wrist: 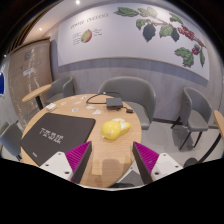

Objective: Arrange mouse

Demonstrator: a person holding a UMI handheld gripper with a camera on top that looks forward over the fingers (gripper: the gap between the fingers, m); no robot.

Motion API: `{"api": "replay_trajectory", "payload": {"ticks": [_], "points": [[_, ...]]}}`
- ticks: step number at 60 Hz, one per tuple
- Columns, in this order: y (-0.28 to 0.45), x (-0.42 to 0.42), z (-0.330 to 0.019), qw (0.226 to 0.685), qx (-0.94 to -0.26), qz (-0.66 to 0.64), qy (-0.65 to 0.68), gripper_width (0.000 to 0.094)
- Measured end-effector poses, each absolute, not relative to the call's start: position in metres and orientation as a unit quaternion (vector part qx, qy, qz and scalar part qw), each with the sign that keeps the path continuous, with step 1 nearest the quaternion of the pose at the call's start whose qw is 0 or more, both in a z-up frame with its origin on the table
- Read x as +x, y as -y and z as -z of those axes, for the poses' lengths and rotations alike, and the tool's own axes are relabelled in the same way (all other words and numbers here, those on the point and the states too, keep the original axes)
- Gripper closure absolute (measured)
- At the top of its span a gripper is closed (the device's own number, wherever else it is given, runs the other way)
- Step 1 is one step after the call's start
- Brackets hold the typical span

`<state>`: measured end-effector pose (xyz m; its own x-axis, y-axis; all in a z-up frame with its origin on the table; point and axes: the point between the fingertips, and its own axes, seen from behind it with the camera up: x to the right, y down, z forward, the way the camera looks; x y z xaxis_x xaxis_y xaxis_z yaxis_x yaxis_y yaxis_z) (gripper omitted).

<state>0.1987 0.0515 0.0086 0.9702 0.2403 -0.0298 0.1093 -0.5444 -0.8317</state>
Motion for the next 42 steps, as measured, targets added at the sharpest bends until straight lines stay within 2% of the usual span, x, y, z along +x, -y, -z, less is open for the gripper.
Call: {"api": "replay_trajectory", "payload": {"ticks": [8, 10, 23, 26, 27, 28, 33, 38, 42], "points": [[-0.081, 0.201, 0.019, 0.443, -0.886, -0.084, 0.11, 0.0093], [-0.091, 0.171, 0.012, 0.433, -0.892, -0.085, 0.102, 0.01], [-0.144, 0.166, 0.016, 0.423, -0.899, -0.057, 0.095, 0.0184], [-0.152, 0.167, 0.017, 0.423, -0.9, -0.04, 0.095, 0.0257], [-0.154, 0.166, 0.017, 0.425, -0.899, -0.038, 0.094, 0.031], [-0.156, 0.164, 0.017, 0.426, -0.899, -0.04, 0.091, 0.0405], [-0.161, 0.166, 0.017, 0.434, -0.898, -0.039, 0.059, 0.0512], [-0.155, 0.178, 0.011, 0.437, -0.899, -0.02, 0.038, 0.0579], [-0.15, 0.182, -0.016, 0.474, -0.88, -0.003, 0.035, 0.059]]}}
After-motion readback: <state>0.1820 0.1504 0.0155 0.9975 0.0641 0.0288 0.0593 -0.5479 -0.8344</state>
